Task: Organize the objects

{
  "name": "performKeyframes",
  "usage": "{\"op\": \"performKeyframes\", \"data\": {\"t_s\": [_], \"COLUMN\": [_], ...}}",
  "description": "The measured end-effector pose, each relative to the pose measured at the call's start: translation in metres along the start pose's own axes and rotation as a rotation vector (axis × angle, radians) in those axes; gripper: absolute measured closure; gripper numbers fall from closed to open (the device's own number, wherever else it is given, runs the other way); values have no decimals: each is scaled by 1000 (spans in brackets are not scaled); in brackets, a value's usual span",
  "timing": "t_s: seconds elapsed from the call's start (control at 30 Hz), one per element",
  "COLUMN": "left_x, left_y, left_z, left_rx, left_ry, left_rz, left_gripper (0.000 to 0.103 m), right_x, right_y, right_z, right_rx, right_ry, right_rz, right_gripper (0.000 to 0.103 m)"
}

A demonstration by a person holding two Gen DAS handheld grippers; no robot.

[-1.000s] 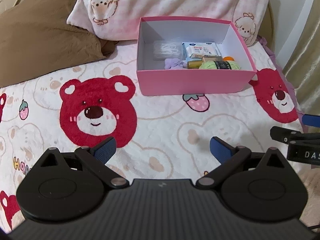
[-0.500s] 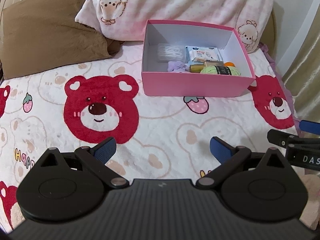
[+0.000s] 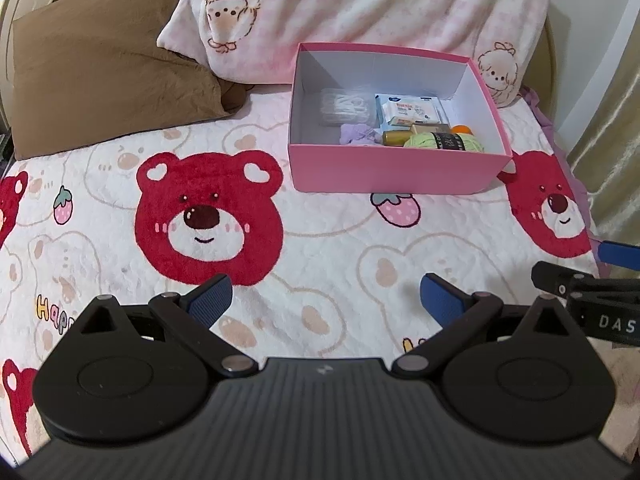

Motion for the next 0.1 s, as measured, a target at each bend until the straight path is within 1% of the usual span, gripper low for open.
{"op": "performKeyframes", "data": {"t_s": [0.1], "left_x": [-4], "left_y": [1], "left_z": [1], "left_rx": [9], "left_ry": [-5], "left_rz": [-9], "left_gripper": [1], "right_x": [-1], "right_y": [0], "right_z": [0], "right_rx": [-1], "right_ry": [0], "right_rz": [-3], "right_gripper": [10]}}
Point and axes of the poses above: each gripper's, at about its wrist camera, not at the fingertips, and x roughly the way its jaws point, y to its right, z to its underside, the point moved 6 cm from there along x, roughly the way its jaws point, and after that the axes turned 7 degrees about x, right-handed, at the moved point
